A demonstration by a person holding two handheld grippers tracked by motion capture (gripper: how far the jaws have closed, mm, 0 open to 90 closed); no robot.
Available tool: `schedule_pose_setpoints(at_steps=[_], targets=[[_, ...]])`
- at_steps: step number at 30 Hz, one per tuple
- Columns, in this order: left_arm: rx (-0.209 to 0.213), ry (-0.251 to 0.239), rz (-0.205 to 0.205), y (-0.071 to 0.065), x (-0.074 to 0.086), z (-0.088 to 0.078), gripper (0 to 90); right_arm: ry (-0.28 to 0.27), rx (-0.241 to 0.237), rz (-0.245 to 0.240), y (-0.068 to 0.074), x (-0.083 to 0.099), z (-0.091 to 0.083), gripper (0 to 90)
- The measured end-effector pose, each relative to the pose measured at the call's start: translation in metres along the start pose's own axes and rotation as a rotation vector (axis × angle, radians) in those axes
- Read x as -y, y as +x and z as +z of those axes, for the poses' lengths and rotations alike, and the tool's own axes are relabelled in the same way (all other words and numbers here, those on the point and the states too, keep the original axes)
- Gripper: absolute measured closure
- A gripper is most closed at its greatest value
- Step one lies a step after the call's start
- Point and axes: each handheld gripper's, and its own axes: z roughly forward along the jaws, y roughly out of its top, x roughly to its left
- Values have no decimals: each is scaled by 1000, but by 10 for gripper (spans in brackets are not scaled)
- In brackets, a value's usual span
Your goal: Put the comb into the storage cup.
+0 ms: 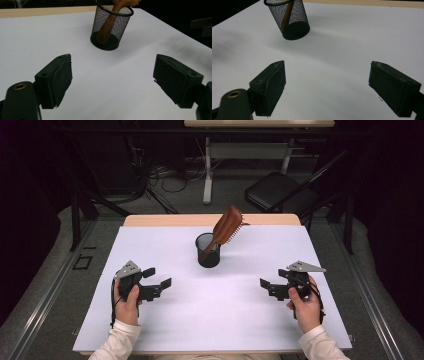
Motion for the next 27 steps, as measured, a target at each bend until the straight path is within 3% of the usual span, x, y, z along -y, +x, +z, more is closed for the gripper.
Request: schedule_pose_setpoints(at_steps=[12, 27], targets=[[2, -1, 4, 1, 3, -1, 157, -1, 0, -17, 4, 12, -1, 141], [12, 3, 11, 1, 5, 1, 157, -4, 13, -81, 5, 25, 0, 141]])
